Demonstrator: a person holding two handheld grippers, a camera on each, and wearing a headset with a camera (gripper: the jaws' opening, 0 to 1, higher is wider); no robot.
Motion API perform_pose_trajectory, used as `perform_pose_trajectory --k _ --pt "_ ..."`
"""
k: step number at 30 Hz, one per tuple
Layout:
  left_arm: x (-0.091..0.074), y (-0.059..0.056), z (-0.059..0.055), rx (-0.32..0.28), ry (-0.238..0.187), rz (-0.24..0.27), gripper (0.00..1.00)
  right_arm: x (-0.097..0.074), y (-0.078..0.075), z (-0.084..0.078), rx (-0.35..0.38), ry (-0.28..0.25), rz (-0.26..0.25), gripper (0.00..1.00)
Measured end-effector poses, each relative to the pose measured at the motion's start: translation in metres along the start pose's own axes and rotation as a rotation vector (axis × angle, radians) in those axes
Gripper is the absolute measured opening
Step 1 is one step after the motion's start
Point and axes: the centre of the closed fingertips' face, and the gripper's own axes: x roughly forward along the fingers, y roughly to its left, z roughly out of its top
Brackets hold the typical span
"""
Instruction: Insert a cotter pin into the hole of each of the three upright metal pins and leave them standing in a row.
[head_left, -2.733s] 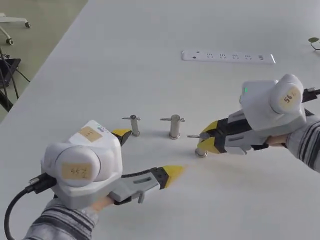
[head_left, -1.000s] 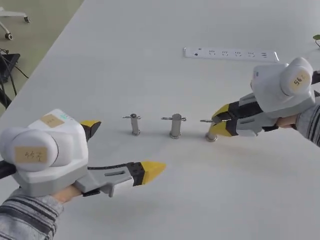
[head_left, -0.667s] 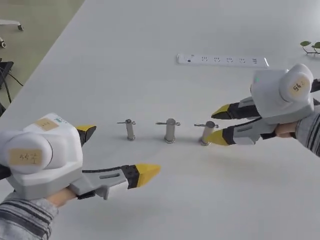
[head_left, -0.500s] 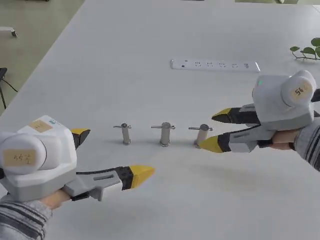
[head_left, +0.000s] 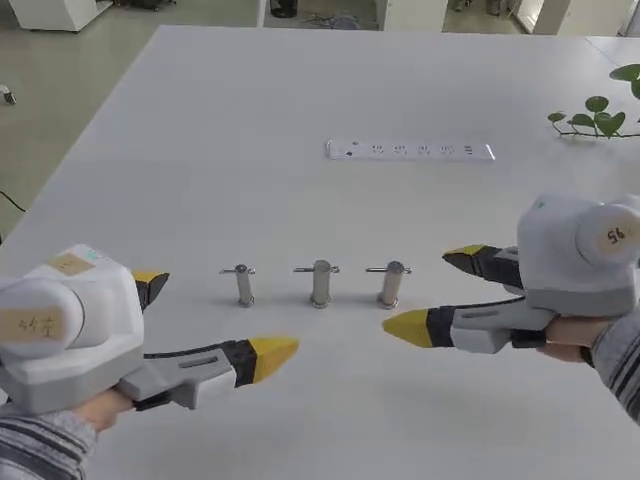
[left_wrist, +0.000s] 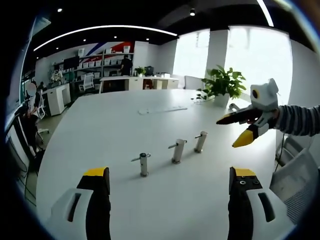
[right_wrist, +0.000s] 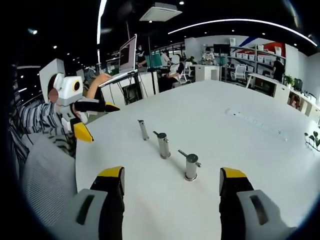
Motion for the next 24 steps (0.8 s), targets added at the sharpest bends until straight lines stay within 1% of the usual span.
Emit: perform_pose_trajectory --k 4,6,10,13,16,18,19,20,22,24 --pt "-0.001 -0.003 -0.004 0.006 0.009 -0.001 0.99 -0.004 0.002 -0.004 0.022 -0.009 -0.026 0.78" --pt "-0.002 -0.003 -0.003 0.014 0.004 0.005 0.99 -0.006 0.003 -0.008 0.032 -0.001 -0.045 0.79" --pt "-0.004 -0.005 -0.002 -0.004 -0.005 0.003 0.99 -0.01 0.007 -0.012 0.053 -0.007 -0.066 0.8" --pt "-0.005 -0.006 -0.005 0.0 0.007 0.004 0.99 -0.012 0.007 -0.013 0.068 -0.014 -0.083 0.81" --pt "-0.006 -0.008 -0.005 -0.005 0.006 -0.003 0.99 -0.015 0.002 -0.021 0.057 0.008 -0.131 0.8" --pt "-0.007 -0.007 -0.008 -0.001 0.016 0.003 0.99 -0.016 0.004 -0.023 0.083 -0.001 -0.135 0.8" --pt "-0.007 -0.006 -0.009 -0.001 0.019 0.006 0.99 -0.016 0.006 -0.025 0.115 -0.011 -0.134 0.8" --pt "-0.007 -0.006 -0.01 -0.002 0.021 0.007 0.99 -0.016 0.007 -0.026 0.125 -0.013 -0.131 0.8" --pt "-0.007 -0.005 -0.011 -0.008 0.021 0.009 0.99 -0.017 0.007 -0.028 0.13 -0.019 -0.139 0.8" --pt "-0.008 -0.005 -0.013 -0.01 0.024 0.011 0.99 -0.017 0.007 -0.031 0.136 -0.011 -0.149 0.8"
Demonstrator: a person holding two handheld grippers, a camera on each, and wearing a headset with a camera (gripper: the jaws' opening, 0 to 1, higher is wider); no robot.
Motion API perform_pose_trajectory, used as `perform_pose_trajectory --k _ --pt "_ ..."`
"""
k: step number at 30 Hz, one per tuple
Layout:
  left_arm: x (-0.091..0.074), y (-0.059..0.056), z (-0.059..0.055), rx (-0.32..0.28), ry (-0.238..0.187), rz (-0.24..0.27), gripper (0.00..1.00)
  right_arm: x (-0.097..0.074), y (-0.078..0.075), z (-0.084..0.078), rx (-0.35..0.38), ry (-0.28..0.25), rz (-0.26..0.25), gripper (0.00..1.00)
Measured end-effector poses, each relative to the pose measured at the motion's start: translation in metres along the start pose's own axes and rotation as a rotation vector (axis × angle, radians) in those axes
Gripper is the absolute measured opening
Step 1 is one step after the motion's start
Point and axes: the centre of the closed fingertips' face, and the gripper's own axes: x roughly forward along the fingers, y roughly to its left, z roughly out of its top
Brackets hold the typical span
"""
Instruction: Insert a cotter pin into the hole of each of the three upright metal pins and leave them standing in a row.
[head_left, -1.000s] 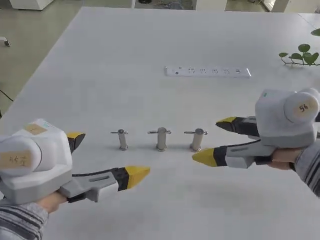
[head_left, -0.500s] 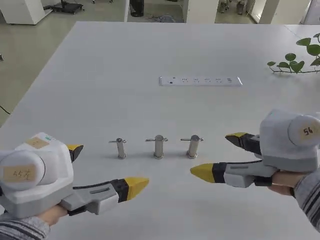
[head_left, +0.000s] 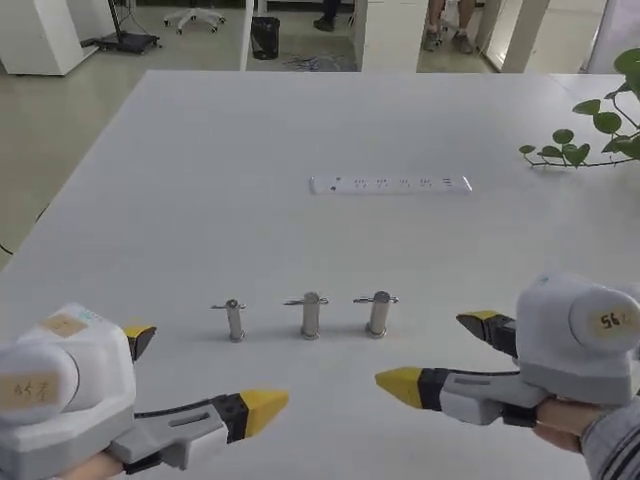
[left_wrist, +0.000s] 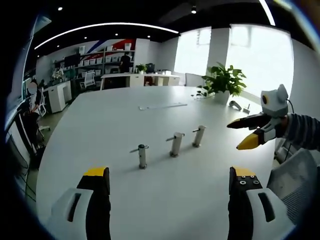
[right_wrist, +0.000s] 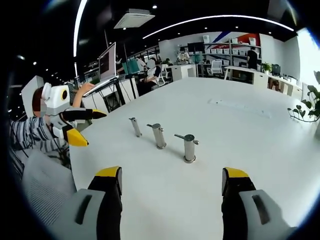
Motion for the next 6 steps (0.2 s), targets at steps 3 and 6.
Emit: perform_pose_trajectory --k 3,6 --pt "0.0 -0.0008 -0.001 -0.001 0.004 -0.002 0.99 -0.0008 0.0023 -0.0023 0.022 -0.004 0.001 0.8" --pt "0.0006 -0.001 -0.0013 0.001 0.007 0.0 0.99 -0.0023 0.0037 -0.0027 0.025 -0.008 -0.009 0.8"
